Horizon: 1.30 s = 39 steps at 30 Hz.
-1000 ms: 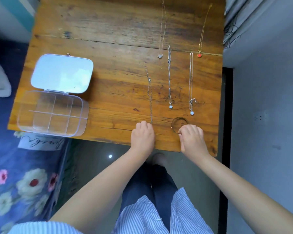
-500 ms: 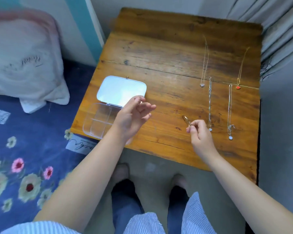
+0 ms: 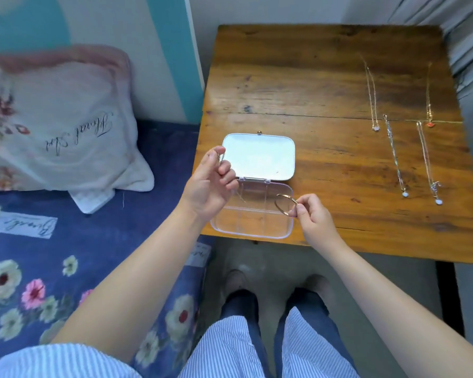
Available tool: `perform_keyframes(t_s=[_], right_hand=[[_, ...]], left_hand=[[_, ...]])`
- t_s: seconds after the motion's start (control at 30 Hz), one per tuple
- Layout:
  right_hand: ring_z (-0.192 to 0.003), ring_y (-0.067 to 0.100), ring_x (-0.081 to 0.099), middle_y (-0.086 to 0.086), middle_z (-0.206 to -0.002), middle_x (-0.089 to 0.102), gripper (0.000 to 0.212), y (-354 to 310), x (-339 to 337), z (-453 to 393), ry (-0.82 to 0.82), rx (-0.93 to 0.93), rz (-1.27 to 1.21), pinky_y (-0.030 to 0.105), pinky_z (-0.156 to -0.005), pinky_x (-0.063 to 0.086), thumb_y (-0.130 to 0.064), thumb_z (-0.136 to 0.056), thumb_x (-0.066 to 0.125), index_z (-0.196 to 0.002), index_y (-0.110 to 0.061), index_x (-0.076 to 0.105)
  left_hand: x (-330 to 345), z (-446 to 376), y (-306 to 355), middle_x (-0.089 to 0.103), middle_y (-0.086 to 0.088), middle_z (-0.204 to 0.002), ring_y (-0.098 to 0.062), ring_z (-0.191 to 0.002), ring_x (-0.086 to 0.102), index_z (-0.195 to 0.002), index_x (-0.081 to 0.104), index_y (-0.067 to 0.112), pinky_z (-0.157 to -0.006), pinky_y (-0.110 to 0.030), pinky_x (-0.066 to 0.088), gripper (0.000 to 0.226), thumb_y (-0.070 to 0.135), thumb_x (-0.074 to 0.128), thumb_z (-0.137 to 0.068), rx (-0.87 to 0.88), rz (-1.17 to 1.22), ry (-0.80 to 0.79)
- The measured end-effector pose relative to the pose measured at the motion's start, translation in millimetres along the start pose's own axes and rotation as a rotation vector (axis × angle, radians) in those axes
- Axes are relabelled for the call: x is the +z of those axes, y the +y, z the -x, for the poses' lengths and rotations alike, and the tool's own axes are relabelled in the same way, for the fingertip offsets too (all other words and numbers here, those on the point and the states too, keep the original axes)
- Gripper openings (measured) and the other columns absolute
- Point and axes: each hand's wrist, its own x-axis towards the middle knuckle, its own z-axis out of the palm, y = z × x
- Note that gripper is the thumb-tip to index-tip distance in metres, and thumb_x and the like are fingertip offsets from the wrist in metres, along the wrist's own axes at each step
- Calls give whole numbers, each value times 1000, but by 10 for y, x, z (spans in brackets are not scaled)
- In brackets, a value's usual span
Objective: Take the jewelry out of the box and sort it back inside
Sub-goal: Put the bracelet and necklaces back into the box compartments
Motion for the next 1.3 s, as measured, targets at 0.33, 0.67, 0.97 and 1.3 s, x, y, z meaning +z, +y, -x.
perform_keyframes(t_s=[0.33,0.67,0.97,1.3], right_hand=[[-71,17,47,8,-84,54,16,-56,369,-258,-108,39,115,12,-54,36,-1,-96,36,-84,-11,41],[-83,18,44,7,-87,53,12,-26,534,-458,-198,-78,324,23,-70,33,0,-93,41,-93,1,53],[-49,24,62,5,-44,59,38,-123,554,-589,-299,-617,909,20,-52,54,14,-22,77,-49,-7,60],[-41,23,57,5,-41,57,37,-95,606,-582,-321,-547,859,17,-45,48,10,-16,77,-44,-8,60]], left_hand=[[-181,-283,112,47,9,-45,-5,-38,41,-75,53,21,-43,-14,41,38,21,26,-102,-30,-73,-39],[-625,-525,-92,57,-2,-79,-9,-75,53,-84,62,7,-64,-5,47,26,1,40,-96,100,-1053,36],[-668,-483,-285,63,-5,-54,-26,-52,61,-36,61,9,-43,-23,44,30,9,90,-28,432,-2503,-52],[-579,-725,-477,60,-10,-108,-28,-100,59,-103,61,6,-71,-32,46,21,0,47,-89,19,-2459,-114]])
